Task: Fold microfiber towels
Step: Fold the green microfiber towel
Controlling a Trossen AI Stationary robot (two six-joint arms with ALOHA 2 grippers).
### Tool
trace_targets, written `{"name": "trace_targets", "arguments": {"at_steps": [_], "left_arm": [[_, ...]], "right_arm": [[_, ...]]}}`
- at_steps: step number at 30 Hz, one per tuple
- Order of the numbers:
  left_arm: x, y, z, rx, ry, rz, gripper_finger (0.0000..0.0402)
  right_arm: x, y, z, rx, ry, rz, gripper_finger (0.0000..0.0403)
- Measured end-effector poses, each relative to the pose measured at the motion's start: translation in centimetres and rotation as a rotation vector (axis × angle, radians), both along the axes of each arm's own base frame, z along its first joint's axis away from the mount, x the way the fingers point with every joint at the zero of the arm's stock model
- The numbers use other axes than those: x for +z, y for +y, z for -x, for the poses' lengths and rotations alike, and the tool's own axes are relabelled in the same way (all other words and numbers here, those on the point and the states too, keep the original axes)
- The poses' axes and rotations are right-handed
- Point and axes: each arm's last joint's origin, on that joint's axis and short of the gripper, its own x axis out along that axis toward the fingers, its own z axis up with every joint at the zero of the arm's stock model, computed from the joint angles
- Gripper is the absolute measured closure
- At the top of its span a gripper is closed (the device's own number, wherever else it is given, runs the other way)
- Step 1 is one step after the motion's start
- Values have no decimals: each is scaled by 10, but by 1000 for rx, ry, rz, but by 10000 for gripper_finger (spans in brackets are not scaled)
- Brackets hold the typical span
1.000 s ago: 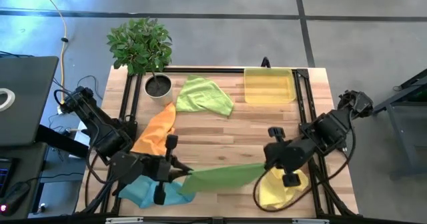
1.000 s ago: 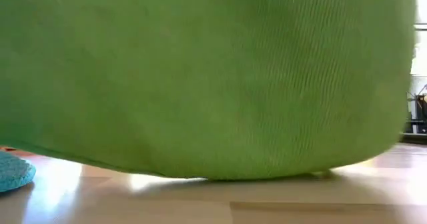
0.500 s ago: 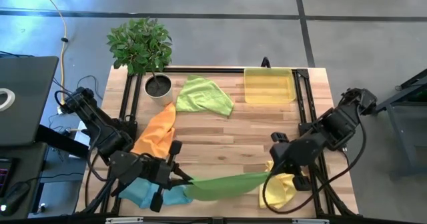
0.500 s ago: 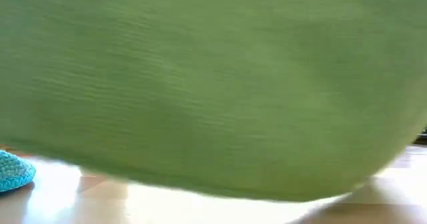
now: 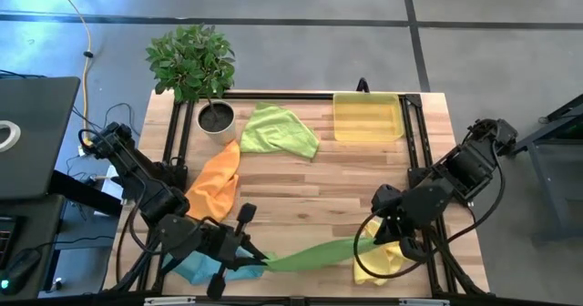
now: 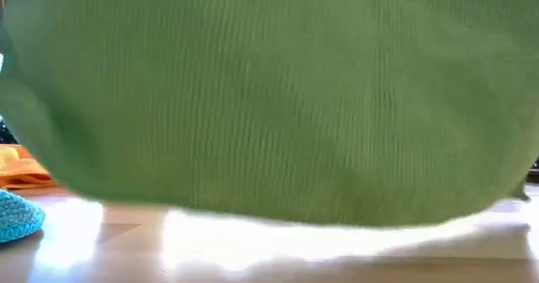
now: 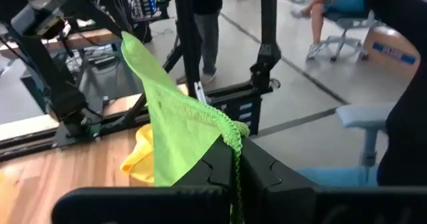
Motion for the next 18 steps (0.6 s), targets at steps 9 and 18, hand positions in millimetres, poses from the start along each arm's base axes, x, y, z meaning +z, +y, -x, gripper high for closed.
{"name": "trace_targets", "arguments": {"at_steps": [9,18], "left_arm": [[3,-8,-6,-33,-48,127,401],[-4,-15,-12,-88,-5,214,401]], "right_arm": [[4,15,7,39,-38,-43,402],[6,28,13,18,-70,-65,402]]}}
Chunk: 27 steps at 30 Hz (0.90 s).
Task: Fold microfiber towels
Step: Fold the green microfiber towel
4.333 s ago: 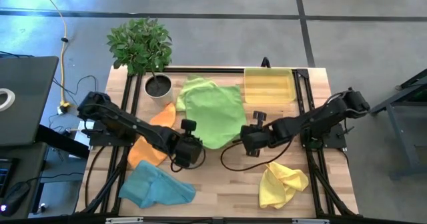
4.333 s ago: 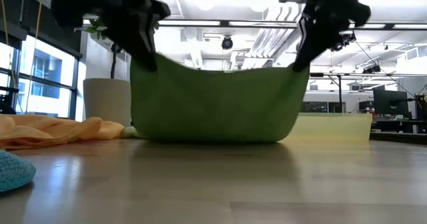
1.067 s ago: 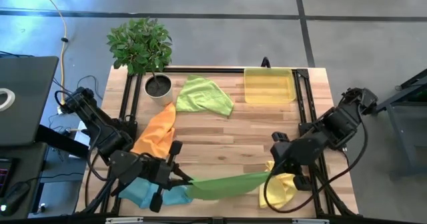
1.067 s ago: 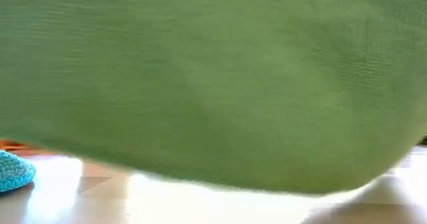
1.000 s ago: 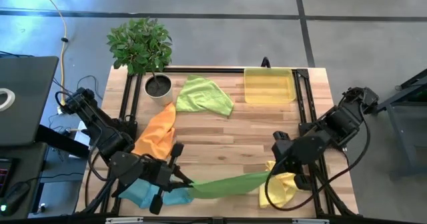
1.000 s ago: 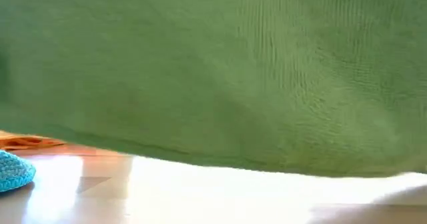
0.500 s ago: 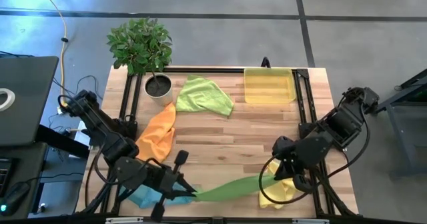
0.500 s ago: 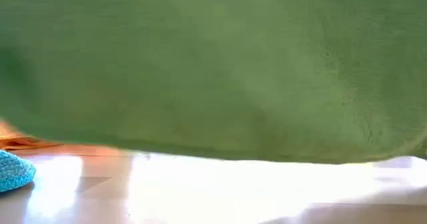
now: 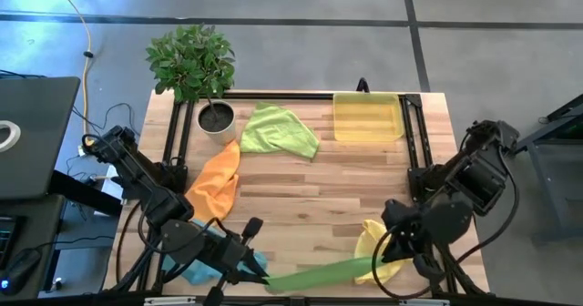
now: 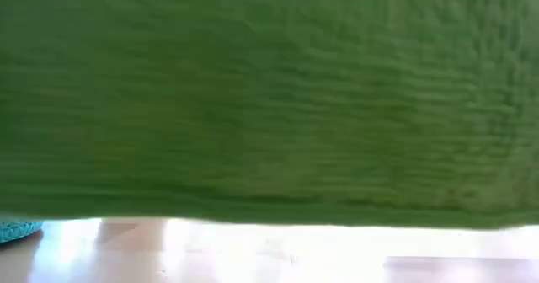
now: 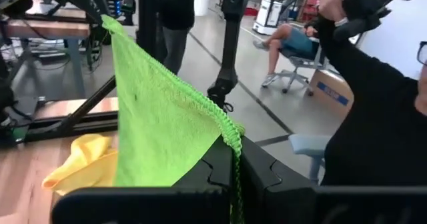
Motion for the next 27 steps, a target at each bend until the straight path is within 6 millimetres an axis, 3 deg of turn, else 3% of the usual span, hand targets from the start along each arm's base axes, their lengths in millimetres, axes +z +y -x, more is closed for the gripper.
{"name": "trace_targets", "arguments": {"at_steps": [7,13,18,27], "left_arm": [[-18,12,8,156,166,-181,401],[-56,48,13,532,455,-470,401],[-71,77,14,702,600,-622,401],[-108,108,-2,782,794,-855,401]], "right_arm": [[-26,2,-9,-84,101,216,402],[-58,-21,-27,-281,175,721,402],[-70,-35,-60,-279,117,953,402],[-110,-81,-111,-267,301,1248,402]]}}
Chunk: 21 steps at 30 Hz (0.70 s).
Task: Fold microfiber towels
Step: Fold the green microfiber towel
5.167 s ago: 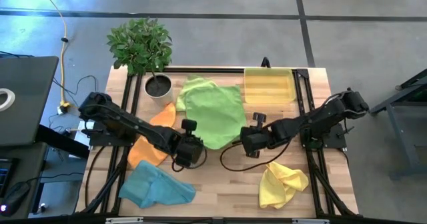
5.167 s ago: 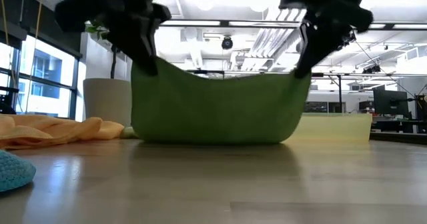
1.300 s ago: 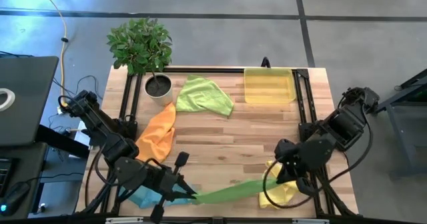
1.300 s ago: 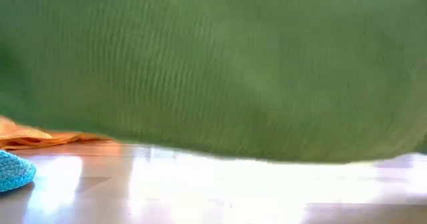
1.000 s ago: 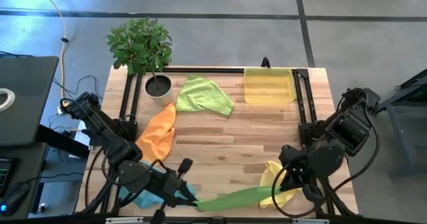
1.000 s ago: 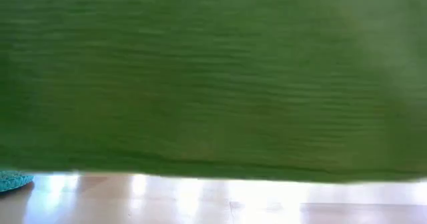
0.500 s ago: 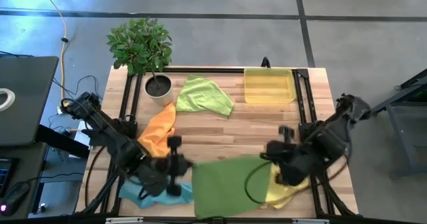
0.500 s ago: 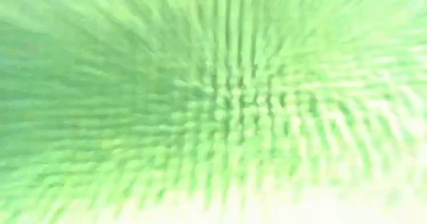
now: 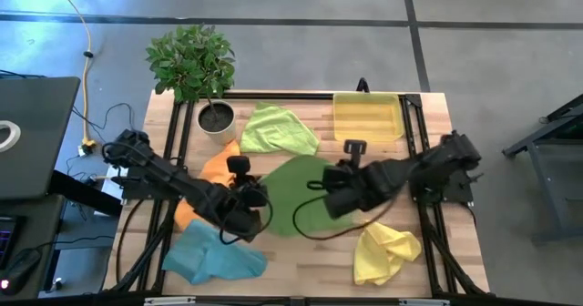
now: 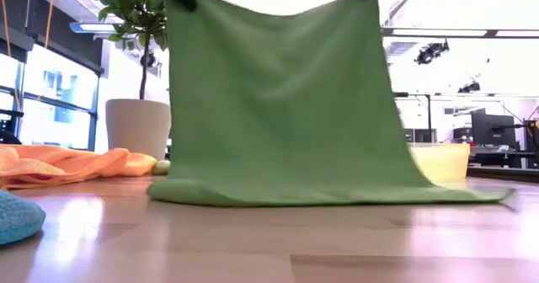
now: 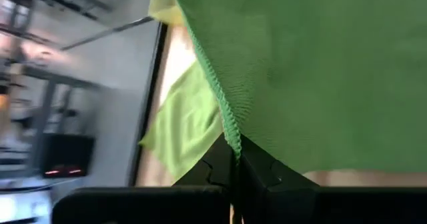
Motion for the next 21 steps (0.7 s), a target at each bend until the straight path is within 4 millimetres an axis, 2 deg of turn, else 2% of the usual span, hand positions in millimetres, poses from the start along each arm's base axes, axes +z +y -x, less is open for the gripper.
{"name": "trace_targets", "arguments": {"at_steps": [5,12,16,21], "left_arm": [[-25,19,2,47,84,-69,401],[-52,43,1,130,79,-122,401],[-66,45,-4,112,61,-9,401],[-69,35,-14,44,14,188,401]], "right_arm": [[-34,-34,-2,-82,119,90,402],[-87,-73,7,-94,124,149,402],[-118,-79,14,-49,137,90,402],[-134,-72,23,-18,178,-30,402]]}}
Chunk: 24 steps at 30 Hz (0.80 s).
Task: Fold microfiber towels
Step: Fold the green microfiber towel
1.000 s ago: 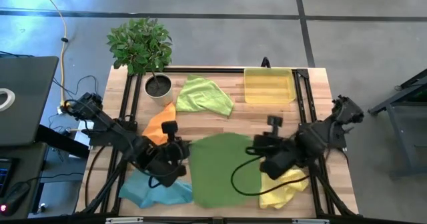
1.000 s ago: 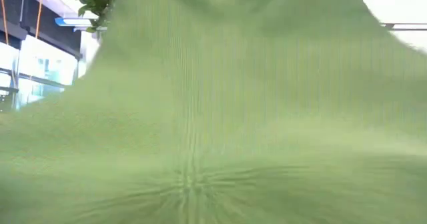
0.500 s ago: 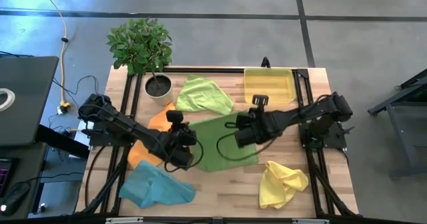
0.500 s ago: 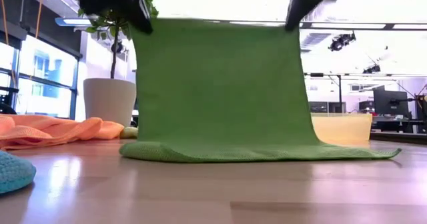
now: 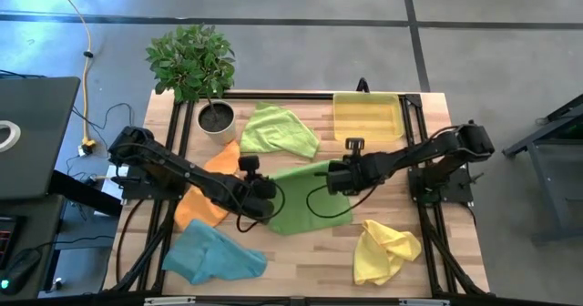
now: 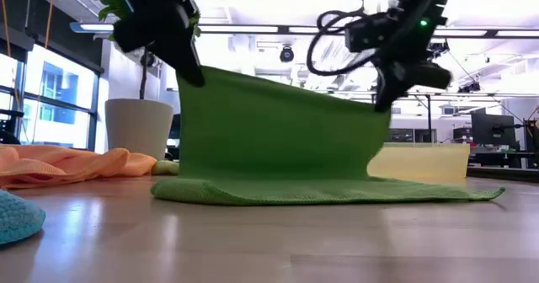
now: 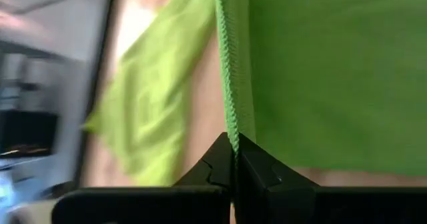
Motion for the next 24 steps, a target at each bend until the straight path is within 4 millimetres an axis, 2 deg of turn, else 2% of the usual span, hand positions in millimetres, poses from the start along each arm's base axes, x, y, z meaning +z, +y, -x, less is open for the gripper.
{"name": "trace_targets", "arguments": {"at_steps": [5,9,16,24], "left_arm": [[-5,-8,-10,-26,-55,112,401],[-23,-13,-17,-19,-26,161,401],[-56,-24,-33,-66,23,275,401],[-46,-32,-34,-76,-34,310,401]], "right_arm": [[-16,16,6,46,14,-141,402],[-29,32,12,35,-4,-252,402],[-35,59,18,37,-84,-323,402],[-34,79,23,9,-130,-375,402]]}}
